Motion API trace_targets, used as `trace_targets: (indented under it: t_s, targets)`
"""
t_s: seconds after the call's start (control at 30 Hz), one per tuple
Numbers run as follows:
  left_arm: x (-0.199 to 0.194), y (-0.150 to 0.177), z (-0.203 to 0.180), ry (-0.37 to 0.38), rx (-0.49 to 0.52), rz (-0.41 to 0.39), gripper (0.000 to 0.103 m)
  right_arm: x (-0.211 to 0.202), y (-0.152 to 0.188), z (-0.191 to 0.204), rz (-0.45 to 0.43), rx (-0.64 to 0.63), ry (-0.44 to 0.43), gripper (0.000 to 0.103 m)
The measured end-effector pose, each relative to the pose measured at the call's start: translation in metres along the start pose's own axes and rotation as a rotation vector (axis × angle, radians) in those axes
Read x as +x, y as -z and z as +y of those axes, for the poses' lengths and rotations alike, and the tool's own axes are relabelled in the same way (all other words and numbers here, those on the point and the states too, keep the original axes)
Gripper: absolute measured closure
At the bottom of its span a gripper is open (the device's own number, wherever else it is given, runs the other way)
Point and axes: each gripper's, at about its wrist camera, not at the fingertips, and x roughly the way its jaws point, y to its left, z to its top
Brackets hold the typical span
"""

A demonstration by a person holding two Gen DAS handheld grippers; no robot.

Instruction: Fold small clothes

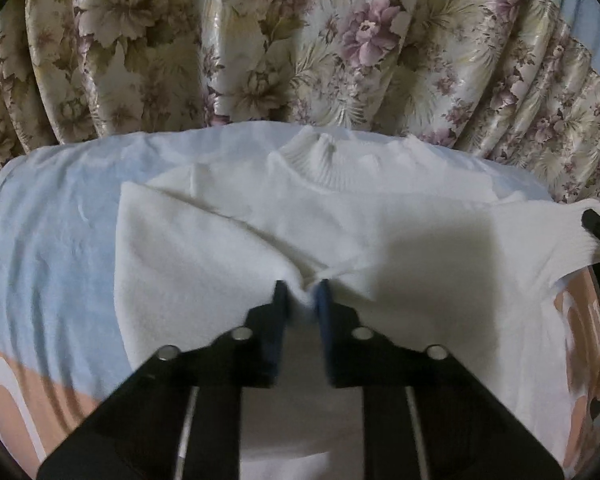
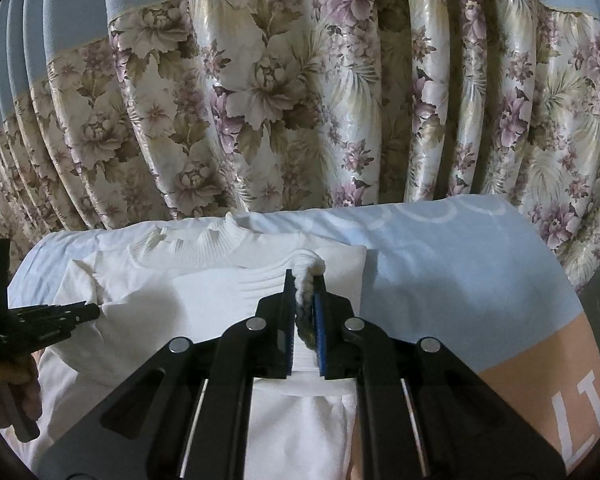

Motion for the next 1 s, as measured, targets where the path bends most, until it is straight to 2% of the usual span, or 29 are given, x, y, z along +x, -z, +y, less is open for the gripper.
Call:
trace_targets:
  t_s: [0.13,0.3,0.37,0.43,0.47,0.5,0.6,0.67,0.83,1.0]
  targets:
    - [-0.016,0.0,0.006,-0.031,-0.016,-0.062,0.091,-0.003,-0.003,-0.003,-0.013,0.003,0.008,0.094]
    - [-0.045,-0.022,0.009,-0.054,-0.016,-0.176,0.09,-0.003,-0.012,-0.003,-0.041,-0.012,0.015,0.094]
    - [-0.042,-0.031,0.012,-0.062,-0.027,-0.171,0.089,0.003,-0.016,-0.001,-0.032,-0.012,0.016,0.093]
    - [-0.029,-0.037,0.015,-0.058,-0.039,-0.141,0.082,0.015,-0.017,0.0,-0.007,-0.015,0.034,0.093]
    - [-0.024,-0.038,0.015,-0.075,-0.038,-0.126,0.069,0.025,-0.017,0.0,0.023,-0.018,0.054,0.093]
    - [-0.017,-0.037,0.016,-0.097,-0.042,-0.107,0.048,0.034,-0.017,-0.002,0.053,-0.015,0.071,0.093]
    - [-0.013,-0.028,0.026,-0.137,-0.067,-0.116,0.025,0.058,-0.014,-0.015,0.119,0.016,0.113,0.093]
    - [-0.012,-0.022,0.033,-0.156,-0.063,-0.115,0.021,0.068,-0.012,-0.022,0.145,0.021,0.128,0.093]
    - [-0.012,-0.011,0.049,-0.226,-0.04,-0.115,0.021,0.075,-0.009,-0.035,0.152,0.041,0.137,0.092]
    - [0.0,-0.003,0.069,-0.288,-0.064,-0.07,0.021,0.08,-0.014,-0.053,0.213,0.108,0.101,0.088]
